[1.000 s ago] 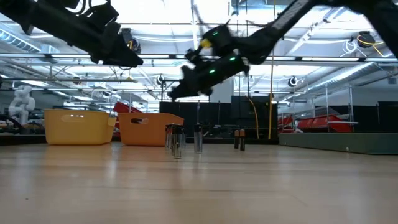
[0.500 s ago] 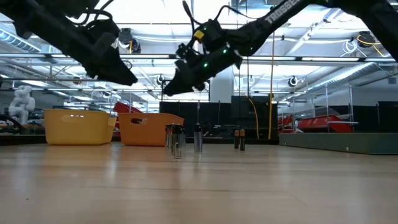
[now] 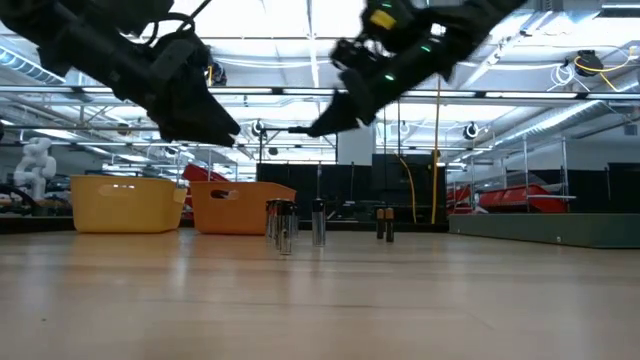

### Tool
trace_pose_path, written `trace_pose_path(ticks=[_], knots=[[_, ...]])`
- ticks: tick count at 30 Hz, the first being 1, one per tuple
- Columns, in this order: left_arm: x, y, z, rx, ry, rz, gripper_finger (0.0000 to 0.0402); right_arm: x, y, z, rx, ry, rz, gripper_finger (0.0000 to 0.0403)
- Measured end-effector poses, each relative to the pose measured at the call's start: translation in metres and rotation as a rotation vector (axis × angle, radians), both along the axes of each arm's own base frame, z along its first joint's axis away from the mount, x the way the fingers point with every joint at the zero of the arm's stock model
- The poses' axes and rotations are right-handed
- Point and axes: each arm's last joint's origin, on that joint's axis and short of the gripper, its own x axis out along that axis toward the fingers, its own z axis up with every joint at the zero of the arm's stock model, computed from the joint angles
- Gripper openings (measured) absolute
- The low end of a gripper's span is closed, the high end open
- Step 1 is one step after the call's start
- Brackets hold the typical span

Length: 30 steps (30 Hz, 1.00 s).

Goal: Sort batteries
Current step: Put the silver battery into the yellow bin

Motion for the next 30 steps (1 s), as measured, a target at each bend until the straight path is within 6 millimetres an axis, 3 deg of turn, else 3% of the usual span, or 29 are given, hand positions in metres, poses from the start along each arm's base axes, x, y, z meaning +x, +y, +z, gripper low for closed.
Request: trace_pose_path(ticks=[5, 12, 22, 30], knots=[[0.007, -0.001, -0.016, -0.02, 0.071, 0.0, 0.0234, -0.038, 0.02, -0.036, 0.042, -0.114, -0.133, 0.0141], [0.016, -0.005, -0.031, -0.05, 0.111, -0.06, 0.0234, -0.07, 0.042, -0.047, -0.027, -0.254, -0.276, 0.0141], [0.031, -0.008, -0.049, -0.002, 0.112, -0.144, 0.0234, -0.081, 0.045, -0.057, -0.088, -0.249, -0.307, 0.0141], [0.041, -0.003, -0.059, 0.073, 0.146, -0.109, 0.0234, -0.081, 0.045, -0.059, -0.062, -0.234, -0.316, 0.0141]])
